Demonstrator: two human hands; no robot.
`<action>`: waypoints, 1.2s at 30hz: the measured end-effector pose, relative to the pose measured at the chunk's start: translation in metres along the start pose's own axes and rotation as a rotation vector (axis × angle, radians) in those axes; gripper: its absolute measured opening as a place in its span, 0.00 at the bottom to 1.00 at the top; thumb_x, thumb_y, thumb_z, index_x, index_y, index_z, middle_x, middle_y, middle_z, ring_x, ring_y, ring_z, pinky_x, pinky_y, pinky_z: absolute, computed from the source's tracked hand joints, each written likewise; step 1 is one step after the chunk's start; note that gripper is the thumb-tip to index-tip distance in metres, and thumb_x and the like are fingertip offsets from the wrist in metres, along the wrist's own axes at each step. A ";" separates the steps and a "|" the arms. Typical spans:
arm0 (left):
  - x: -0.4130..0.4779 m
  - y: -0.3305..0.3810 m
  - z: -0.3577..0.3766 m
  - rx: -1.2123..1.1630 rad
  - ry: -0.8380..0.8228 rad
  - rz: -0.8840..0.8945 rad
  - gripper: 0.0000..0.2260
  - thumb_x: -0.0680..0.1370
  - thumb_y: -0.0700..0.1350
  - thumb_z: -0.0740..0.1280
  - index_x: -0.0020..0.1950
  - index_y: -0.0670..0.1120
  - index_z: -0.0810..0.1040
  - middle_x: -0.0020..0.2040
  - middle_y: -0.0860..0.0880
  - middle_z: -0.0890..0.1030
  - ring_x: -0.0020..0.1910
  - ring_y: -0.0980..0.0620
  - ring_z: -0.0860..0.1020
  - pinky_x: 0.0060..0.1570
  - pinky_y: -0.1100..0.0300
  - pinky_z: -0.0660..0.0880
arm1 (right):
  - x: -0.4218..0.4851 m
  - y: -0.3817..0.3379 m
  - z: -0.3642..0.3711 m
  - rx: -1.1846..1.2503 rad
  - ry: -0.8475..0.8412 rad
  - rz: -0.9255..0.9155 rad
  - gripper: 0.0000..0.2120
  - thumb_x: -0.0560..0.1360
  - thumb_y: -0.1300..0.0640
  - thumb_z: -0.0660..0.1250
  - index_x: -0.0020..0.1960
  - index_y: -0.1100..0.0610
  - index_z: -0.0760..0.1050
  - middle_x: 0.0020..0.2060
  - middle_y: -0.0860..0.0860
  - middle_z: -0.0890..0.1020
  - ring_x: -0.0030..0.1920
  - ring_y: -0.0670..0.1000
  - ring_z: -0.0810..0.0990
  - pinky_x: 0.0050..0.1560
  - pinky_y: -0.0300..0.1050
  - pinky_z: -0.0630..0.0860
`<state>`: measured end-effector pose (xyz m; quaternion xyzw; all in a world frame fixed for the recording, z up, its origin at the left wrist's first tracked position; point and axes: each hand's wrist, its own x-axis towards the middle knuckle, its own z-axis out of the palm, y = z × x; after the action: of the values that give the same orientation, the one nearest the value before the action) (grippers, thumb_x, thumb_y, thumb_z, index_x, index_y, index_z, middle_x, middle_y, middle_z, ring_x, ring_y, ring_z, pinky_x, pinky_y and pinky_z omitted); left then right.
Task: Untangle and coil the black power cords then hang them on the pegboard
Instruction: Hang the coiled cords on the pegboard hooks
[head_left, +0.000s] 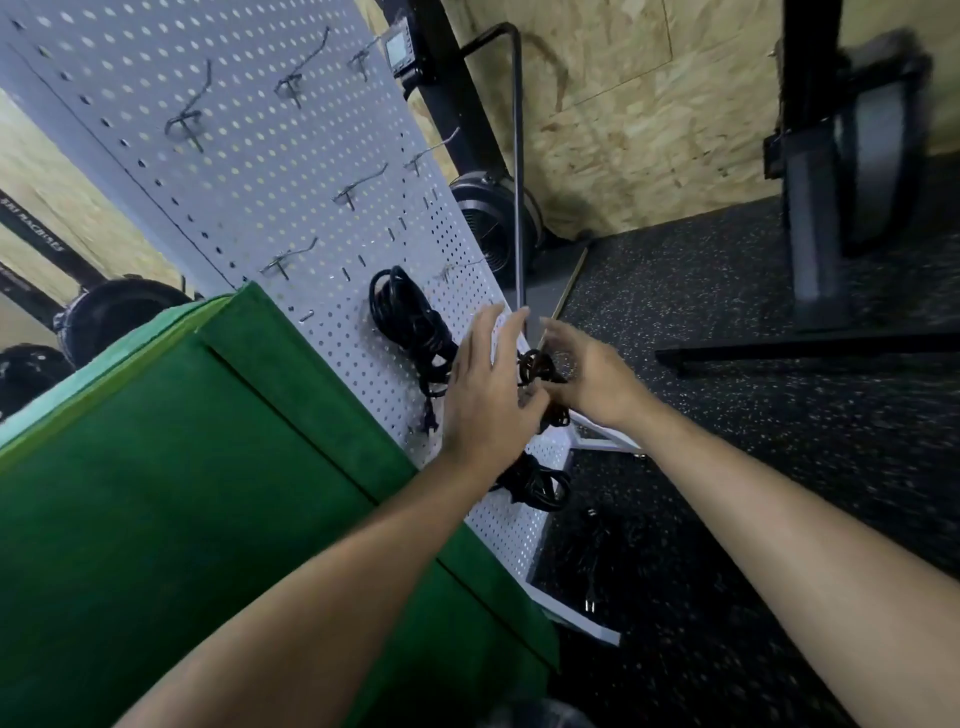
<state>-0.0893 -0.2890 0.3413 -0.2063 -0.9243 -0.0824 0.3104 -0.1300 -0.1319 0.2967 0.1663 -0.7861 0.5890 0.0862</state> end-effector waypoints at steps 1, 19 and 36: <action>-0.003 0.003 0.008 -0.026 -0.055 -0.014 0.34 0.76 0.44 0.72 0.80 0.46 0.64 0.79 0.44 0.65 0.78 0.44 0.65 0.73 0.45 0.71 | -0.003 0.005 -0.004 -0.023 0.000 0.009 0.39 0.74 0.61 0.78 0.80 0.51 0.66 0.69 0.50 0.77 0.67 0.43 0.74 0.57 0.23 0.67; -0.123 0.024 0.269 -0.390 -0.999 -0.218 0.28 0.79 0.58 0.72 0.75 0.50 0.69 0.70 0.48 0.72 0.67 0.44 0.75 0.60 0.48 0.76 | -0.117 0.223 -0.043 -0.625 -0.375 0.567 0.42 0.76 0.48 0.75 0.83 0.46 0.57 0.77 0.47 0.65 0.76 0.53 0.68 0.74 0.54 0.69; -0.128 0.093 0.339 -0.963 -1.204 -1.006 0.12 0.77 0.40 0.75 0.60 0.40 0.83 0.56 0.44 0.85 0.49 0.49 0.85 0.45 0.55 0.86 | -0.144 0.252 -0.057 -0.455 -0.113 0.880 0.31 0.79 0.48 0.73 0.78 0.53 0.67 0.68 0.52 0.78 0.65 0.53 0.77 0.61 0.43 0.74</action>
<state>-0.1397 -0.1519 -0.0030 0.1052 -0.7765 -0.4625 -0.4148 -0.0910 0.0081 0.0398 -0.1724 -0.8937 0.3733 -0.1794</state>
